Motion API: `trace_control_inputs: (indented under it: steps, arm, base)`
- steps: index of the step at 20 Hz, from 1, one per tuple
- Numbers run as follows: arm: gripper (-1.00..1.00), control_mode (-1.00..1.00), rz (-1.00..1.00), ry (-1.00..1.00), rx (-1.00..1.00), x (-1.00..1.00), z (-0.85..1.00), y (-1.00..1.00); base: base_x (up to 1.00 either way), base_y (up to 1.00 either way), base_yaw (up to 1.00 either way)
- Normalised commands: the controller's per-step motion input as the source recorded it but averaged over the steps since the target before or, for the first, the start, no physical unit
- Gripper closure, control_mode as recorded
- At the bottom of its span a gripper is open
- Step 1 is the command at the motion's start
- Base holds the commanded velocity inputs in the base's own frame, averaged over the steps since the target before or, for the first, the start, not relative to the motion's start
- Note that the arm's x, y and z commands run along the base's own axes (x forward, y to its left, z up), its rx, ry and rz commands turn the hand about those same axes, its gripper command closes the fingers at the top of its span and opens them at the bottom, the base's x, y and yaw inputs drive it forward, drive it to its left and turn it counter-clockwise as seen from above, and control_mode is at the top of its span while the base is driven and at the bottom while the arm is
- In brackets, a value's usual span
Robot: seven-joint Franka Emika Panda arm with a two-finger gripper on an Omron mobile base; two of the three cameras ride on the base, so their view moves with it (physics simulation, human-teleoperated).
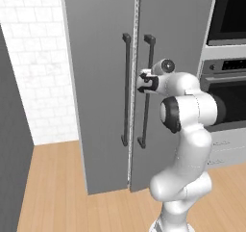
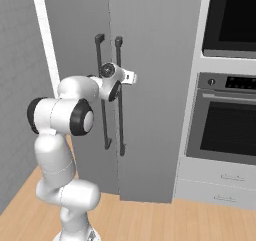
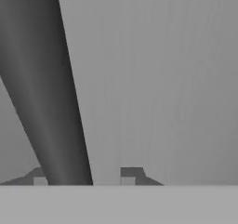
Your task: Grab a lemon wedge from the fridge and one ice cube from the ice bowl, and put them in the glass of lemonade.
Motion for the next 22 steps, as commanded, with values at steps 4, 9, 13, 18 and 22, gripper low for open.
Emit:
trace_control_inputs:
  steps: [4, 9, 13, 18, 22]
  arm:
    - [1.00, -1.00, -0.01, 0.05, 0.09, -0.76, 0.58, -0.82]
    - [1.00, -1.00, 0.00, 0.06, 0.11, -0.96, 0.56, -0.81]
    - [1.00, -1.00, 0.00, 0.03, 0.12, -1.00, 0.38, -0.83]
    - [1.00, -1.00, 0.00, 0.03, 0.11, -0.86, 0.29, -0.81]
    - [1.00, -1.00, -0.04, 0.01, 0.07, -0.57, 0.13, -0.73]
  base:
    - [0.00, 0.00, 0.00]
    - [0.00, 0.00, 0.00]
    - [0.00, 0.00, 0.00]
    - [0.00, 0.00, 0.00]
    - [0.00, 0.00, 0.00]
